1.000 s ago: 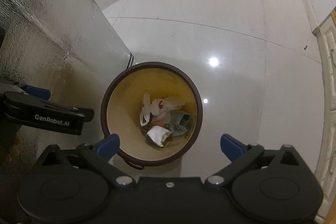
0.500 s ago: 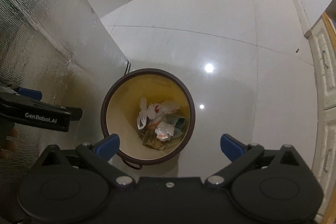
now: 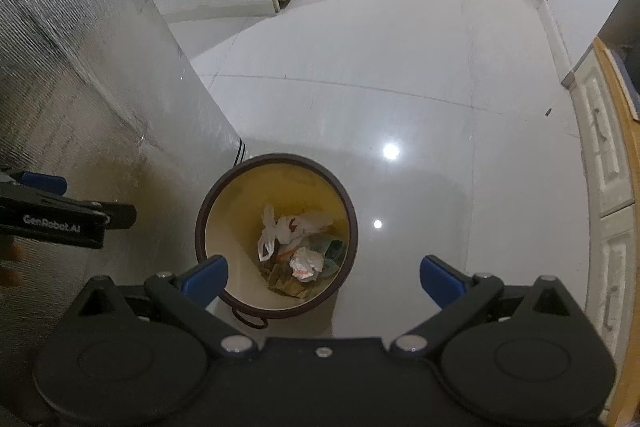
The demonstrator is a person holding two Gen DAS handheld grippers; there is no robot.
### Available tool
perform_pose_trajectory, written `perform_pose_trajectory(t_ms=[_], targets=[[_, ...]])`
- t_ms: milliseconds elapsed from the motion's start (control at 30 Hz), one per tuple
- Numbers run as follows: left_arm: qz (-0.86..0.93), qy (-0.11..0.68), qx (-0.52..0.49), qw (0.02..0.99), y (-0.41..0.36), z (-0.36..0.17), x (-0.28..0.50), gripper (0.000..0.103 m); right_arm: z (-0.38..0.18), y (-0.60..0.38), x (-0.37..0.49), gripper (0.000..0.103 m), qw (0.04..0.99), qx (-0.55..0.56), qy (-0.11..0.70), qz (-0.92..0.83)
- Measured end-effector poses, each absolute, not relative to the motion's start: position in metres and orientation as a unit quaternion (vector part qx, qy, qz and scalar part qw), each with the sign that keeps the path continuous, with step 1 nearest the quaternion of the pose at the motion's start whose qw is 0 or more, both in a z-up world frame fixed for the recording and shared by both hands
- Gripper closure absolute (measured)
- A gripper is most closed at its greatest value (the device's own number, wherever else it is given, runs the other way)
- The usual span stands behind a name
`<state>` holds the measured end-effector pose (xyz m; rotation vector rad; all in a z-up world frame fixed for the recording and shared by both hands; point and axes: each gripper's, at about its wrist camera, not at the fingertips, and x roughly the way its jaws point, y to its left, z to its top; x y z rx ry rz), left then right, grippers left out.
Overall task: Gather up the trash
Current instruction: 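Move both open tools back toward the table with the can and box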
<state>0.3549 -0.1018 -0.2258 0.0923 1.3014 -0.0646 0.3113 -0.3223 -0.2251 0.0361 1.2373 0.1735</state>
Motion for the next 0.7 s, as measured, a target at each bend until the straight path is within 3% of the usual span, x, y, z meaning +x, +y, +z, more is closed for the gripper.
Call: perform_pose_trajectory(t_ms=[700], targets=[[-0.063, 0.484, 0.038, 0.872, -0.110, -0.122, 0.310, 0.000, -0.130, -0.349, 0.268, 0.000, 0.887, 0.024, 0.456, 0.063]])
